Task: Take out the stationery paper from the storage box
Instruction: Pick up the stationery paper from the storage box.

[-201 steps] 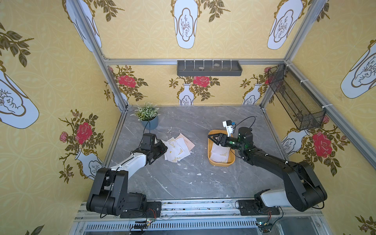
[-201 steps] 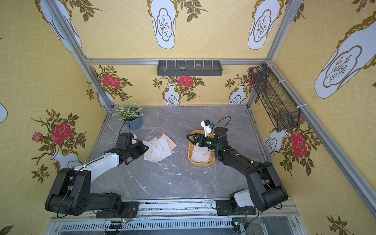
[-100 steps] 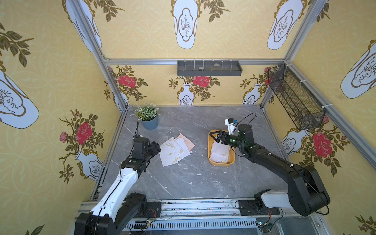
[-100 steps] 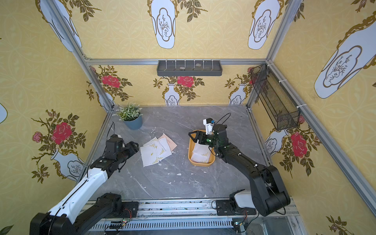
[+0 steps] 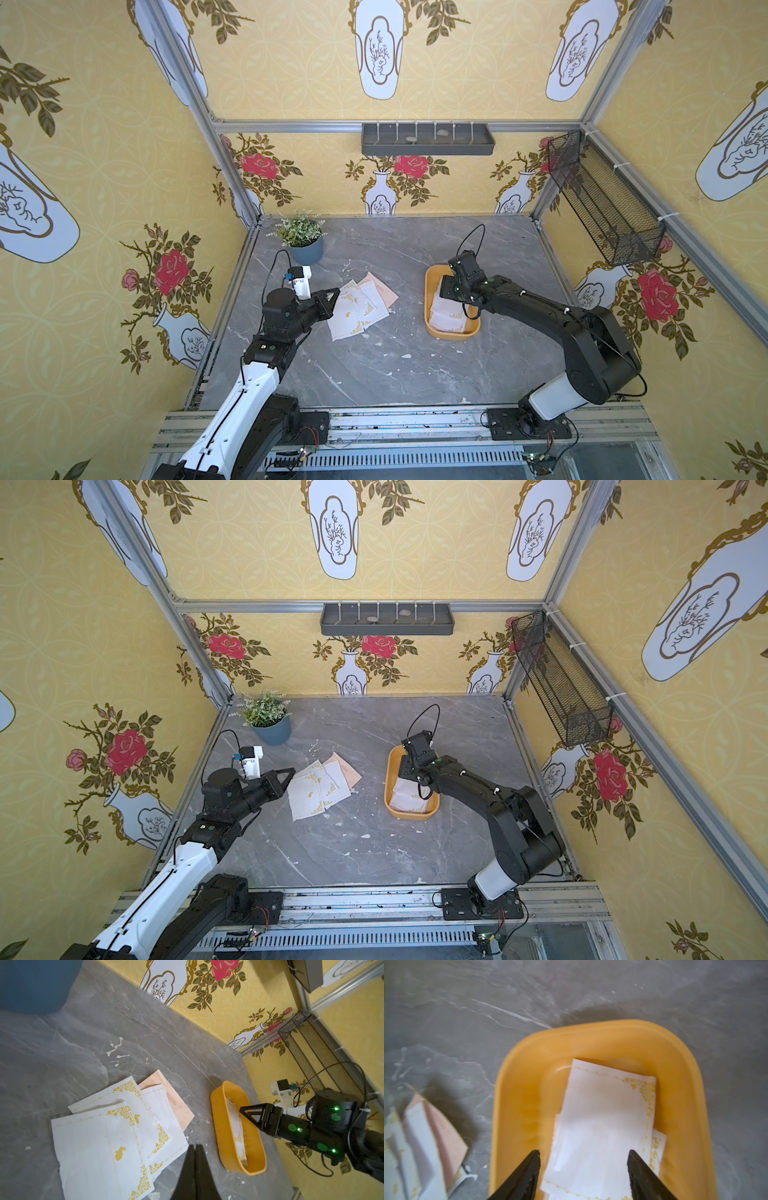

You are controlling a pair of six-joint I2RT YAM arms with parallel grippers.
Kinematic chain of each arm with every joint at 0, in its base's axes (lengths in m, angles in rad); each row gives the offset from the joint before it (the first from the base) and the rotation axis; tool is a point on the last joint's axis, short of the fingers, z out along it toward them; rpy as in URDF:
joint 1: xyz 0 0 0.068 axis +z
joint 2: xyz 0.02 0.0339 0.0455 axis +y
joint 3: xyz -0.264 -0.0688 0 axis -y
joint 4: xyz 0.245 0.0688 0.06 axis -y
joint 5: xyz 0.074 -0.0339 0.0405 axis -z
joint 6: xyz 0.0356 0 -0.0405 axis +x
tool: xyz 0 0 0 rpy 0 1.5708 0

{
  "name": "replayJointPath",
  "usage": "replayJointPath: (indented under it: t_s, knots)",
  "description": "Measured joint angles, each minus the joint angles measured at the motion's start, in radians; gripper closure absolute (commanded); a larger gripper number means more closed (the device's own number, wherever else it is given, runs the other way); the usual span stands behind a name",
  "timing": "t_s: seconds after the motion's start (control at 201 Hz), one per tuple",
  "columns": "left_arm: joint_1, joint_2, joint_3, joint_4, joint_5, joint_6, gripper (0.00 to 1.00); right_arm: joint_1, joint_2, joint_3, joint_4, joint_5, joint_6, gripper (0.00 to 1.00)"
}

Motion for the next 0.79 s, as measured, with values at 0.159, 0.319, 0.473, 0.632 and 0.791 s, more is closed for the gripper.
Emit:
replayJointPath:
  t_s: [0.159,0.319,0.473,0.632,0.791]
  knots:
    - [0.0,0.011,0.0,0.03,0.029,-0.002,1.0,-0.003,0.048,0.02,-0.062,0.103,0.089,0.32]
    - [-0.001,0.031,-0.001,0.045,0.045,-0.007,1.0,-0.006,0.14,0.082,-0.099,0.164,0.126,0.32]
    - [-0.001,0.044,-0.004,0.058,0.051,-0.007,1.0,-0.02,0.208,0.1,-0.1,0.179,0.146,0.34]
    - [-0.001,0.047,-0.004,0.062,0.051,-0.007,1.0,-0.043,0.241,0.111,-0.095,0.187,0.163,0.4]
    - [-0.001,0.052,-0.004,0.064,0.051,-0.009,1.0,-0.05,0.264,0.113,-0.087,0.187,0.162,0.5]
